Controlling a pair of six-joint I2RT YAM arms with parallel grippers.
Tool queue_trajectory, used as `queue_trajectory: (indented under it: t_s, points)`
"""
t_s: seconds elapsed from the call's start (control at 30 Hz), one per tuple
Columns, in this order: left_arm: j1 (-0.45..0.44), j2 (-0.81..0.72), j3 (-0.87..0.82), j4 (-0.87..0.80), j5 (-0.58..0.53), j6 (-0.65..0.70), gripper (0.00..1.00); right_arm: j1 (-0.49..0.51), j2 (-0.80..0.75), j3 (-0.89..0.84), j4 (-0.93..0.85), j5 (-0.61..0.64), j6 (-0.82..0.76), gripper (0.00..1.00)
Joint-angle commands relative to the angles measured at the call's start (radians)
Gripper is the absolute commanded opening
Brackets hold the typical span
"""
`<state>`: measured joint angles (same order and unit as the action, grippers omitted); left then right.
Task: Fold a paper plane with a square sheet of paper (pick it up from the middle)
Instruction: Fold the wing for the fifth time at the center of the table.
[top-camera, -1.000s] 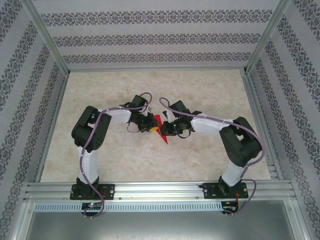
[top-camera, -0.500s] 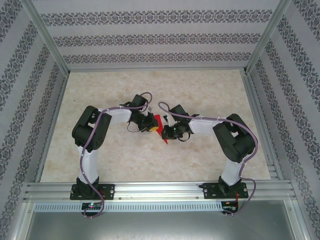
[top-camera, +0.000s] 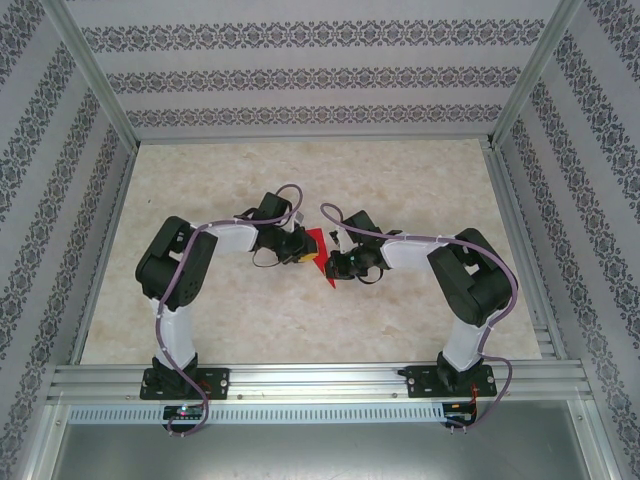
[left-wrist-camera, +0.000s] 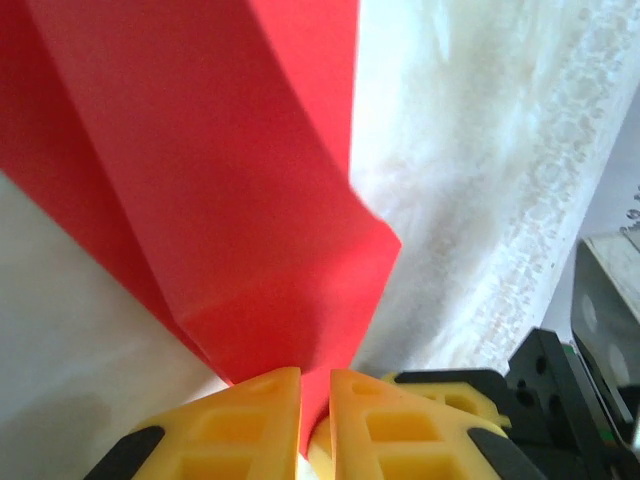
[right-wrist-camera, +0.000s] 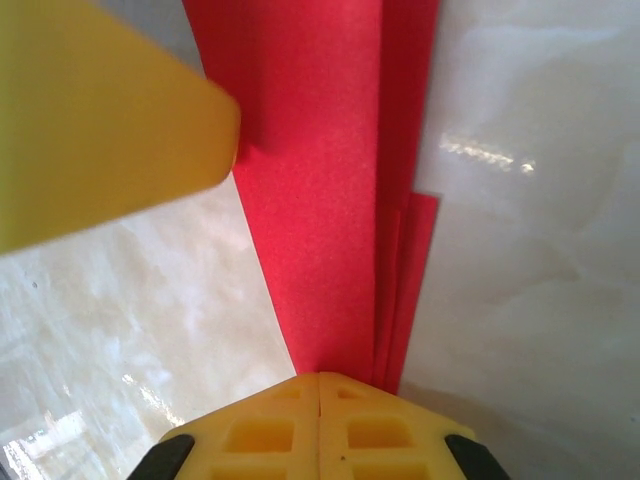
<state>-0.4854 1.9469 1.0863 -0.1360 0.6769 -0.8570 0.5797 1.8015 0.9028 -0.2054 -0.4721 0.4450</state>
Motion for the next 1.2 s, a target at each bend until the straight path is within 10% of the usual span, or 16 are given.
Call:
queue_trajectory:
  t_s: [0.0, 1.17]
  points:
    - [-0.032, -0.036, -0.036, 0.095, 0.030, 0.005, 0.16, -0.011, 0.016, -0.033, -0.054, 0.035, 0.014, 0.06]
    - [-0.064, 0.078, 0.051, -0.161, -0.120, 0.079, 0.11, 0.027, -0.075, 0.030, -0.039, -0.041, -0.007, 0.08]
